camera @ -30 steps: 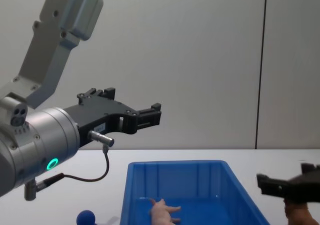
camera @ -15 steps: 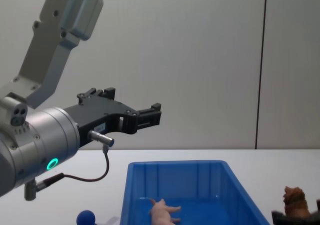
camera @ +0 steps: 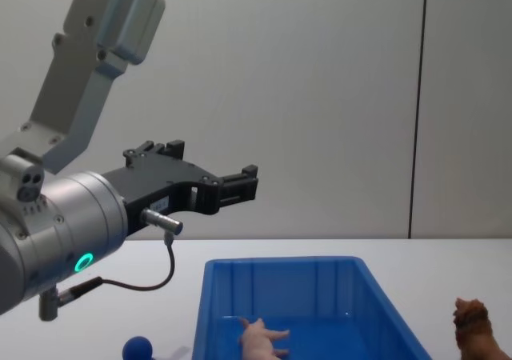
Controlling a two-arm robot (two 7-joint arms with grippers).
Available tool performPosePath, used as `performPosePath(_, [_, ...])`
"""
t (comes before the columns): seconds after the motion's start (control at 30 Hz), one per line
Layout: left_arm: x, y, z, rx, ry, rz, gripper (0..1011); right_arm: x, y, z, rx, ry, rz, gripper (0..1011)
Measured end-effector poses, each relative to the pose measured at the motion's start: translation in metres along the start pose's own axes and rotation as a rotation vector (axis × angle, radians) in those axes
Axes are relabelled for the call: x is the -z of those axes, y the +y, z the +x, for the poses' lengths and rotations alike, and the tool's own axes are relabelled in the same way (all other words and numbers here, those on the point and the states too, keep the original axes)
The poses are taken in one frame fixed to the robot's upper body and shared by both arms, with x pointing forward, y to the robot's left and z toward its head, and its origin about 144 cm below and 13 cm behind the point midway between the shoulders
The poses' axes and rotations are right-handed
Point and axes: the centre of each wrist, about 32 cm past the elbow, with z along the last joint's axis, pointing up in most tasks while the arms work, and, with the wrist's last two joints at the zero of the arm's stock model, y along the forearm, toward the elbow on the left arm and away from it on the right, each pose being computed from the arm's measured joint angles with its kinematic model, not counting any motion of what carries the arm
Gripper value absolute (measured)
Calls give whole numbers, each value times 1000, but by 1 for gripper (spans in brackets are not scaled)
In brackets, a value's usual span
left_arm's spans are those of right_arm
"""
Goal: Pick up the two dolls from the table and place them into the box.
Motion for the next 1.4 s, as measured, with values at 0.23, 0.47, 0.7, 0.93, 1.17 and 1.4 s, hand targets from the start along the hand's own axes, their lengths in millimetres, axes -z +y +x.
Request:
performPosePath(0.23, [0, 0, 0, 0, 0, 0, 1001, 3, -1, -1, 6, -12, 0, 546])
performPosePath(0.47, [0, 0, 0, 0, 0, 0, 1001, 0, -5, -3, 29, -46, 39, 307])
performPosePath(0.7, [0, 0, 0, 0, 0, 0, 1001, -7, -10, -4, 52, -81, 90, 276])
performPosePath(0.93, [0, 0, 0, 0, 0, 0, 1001, -17, -15, -4, 63, -111, 156, 276])
performPosePath(1.17, [0, 0, 0, 0, 0, 0, 1001, -27, -16, -3, 30, -118, 209, 275])
performPosePath(1.4, [0, 0, 0, 0, 0, 0, 1001, -39, -11, -4, -39, -107, 248, 276])
